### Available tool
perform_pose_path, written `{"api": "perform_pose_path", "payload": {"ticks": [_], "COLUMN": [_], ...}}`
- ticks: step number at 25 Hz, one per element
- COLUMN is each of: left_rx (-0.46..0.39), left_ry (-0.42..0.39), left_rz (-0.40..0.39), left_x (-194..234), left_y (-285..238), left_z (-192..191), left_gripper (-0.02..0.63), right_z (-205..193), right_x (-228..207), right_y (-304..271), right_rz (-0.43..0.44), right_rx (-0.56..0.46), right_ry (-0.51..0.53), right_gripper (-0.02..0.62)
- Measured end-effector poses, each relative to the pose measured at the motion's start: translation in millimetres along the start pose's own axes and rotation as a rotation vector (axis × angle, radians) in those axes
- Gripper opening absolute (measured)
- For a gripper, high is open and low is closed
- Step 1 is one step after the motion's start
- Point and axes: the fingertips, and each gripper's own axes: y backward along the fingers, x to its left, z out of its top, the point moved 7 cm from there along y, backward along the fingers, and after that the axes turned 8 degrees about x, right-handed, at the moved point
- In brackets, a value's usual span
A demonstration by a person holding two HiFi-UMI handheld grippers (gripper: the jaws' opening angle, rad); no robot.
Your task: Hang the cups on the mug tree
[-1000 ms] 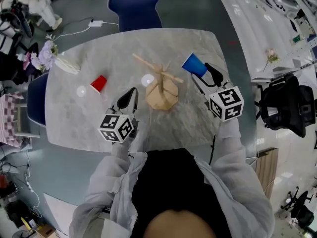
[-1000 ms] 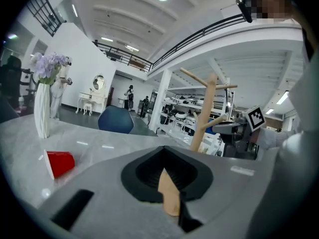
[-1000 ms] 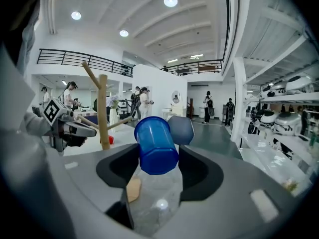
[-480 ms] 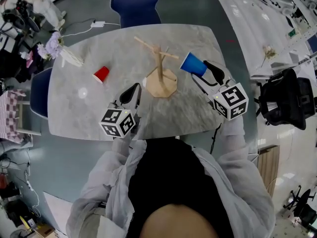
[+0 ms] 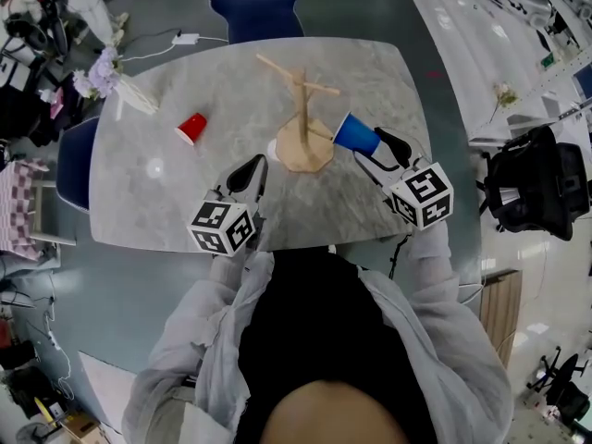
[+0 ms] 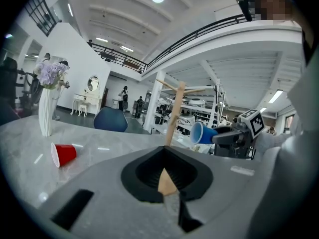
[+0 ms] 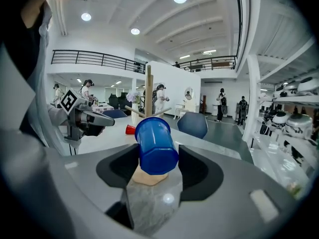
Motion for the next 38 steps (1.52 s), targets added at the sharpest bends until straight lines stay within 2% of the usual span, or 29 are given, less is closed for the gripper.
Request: {"api": "perform_pose_path", "payload": {"ticks": [9,27,38], "left_rx": [0.019,0.056,0.064], "left_ry": [0.02,0.095,0.112], "left_rz": [0.004,0.069,0.073], "left_x": [7.3,48.0,52.0], "left_y": [-5.4,-21.4,-24.8], "left_z": [-7.1,-11.5,-16.4], "left_gripper": [0.0,0.0,0.0], "right_z": [-17.4,-12.7,-13.2], "right_x": [6.5,10.2,10.9], "right_y": [-24.5,-94.9,-100.4], "right_rz": [0.036,0.151,0.107], "right_rx": [0.09,0.169,0.145], "right_ry": [0.022,0.037,0.004], "right_gripper": [0.262,0.262,0.264]}}
